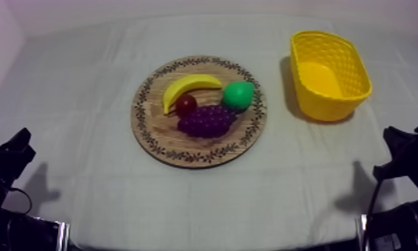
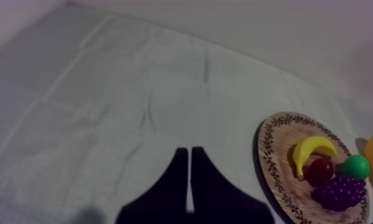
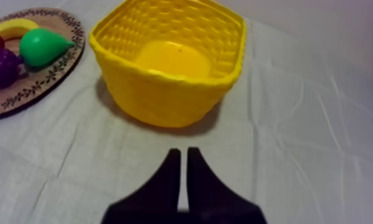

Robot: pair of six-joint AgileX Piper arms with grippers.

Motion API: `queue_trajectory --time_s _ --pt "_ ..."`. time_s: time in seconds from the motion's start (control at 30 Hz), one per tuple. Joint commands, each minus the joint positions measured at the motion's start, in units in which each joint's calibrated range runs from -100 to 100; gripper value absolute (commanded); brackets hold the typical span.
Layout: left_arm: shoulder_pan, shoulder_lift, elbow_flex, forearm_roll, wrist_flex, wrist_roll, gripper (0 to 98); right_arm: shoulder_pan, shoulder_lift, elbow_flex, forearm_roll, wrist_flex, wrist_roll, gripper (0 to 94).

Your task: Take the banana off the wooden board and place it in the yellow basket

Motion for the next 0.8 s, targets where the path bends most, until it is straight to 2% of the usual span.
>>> queue_trajectory --time_s 0.0,0.27,0.53,0.77 --pt "0.01 -0.01 0.01 -0.02 -0.01 -0.02 0.2 -0.04 0.00 -0.39 -0.68 0.54 1.64 1.8" --pt "0.01 -0.01 0.01 -0.02 -0.01 -0.03 0.2 -0.93 5.80 -11.72 -3.46 4.30 5.29 1.7" --pt "0.01 -0.01 0.01 -0.02 -0.01 -0.03 0.2 -0.41 19.83 -31.28 -8.81 9.30 10.55 1.9" --pt "0.01 -0.01 0.01 -0.02 -0.01 -0.01 0.2 -1.15 34.35 -50.44 -10.97 15.79 11.94 1.7"
